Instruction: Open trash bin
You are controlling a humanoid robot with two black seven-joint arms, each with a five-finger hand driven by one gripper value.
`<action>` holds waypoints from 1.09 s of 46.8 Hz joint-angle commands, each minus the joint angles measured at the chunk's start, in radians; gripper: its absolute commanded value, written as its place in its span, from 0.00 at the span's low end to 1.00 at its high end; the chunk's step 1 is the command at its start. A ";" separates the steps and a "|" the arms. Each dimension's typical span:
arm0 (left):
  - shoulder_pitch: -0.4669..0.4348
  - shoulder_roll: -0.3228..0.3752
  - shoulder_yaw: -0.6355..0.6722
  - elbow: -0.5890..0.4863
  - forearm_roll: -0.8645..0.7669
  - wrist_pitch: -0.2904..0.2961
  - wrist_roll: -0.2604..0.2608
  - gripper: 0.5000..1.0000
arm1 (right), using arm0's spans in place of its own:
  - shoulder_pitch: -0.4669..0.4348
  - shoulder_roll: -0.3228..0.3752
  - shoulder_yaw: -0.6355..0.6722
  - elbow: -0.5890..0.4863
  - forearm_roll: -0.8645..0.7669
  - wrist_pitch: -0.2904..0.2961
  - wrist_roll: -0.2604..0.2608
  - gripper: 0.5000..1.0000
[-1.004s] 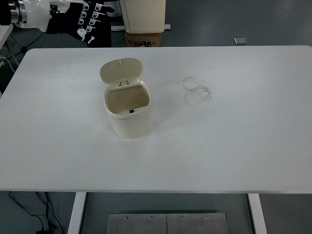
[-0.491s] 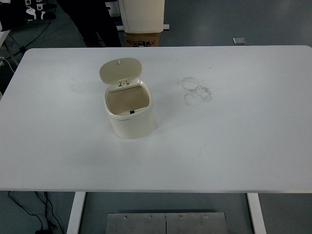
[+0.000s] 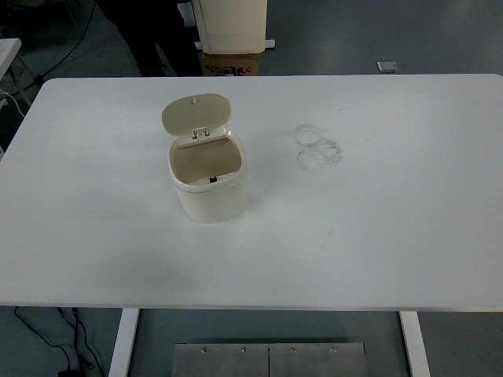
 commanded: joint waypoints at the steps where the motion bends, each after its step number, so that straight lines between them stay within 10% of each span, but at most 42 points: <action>1: 0.040 -0.007 -0.059 0.027 -0.010 0.005 0.001 1.00 | 0.000 0.000 0.000 0.000 0.000 0.000 0.001 0.98; 51: 0.324 -0.177 -0.375 0.047 -0.144 0.075 -0.036 1.00 | 0.000 0.000 0.000 0.000 0.000 0.000 0.000 0.98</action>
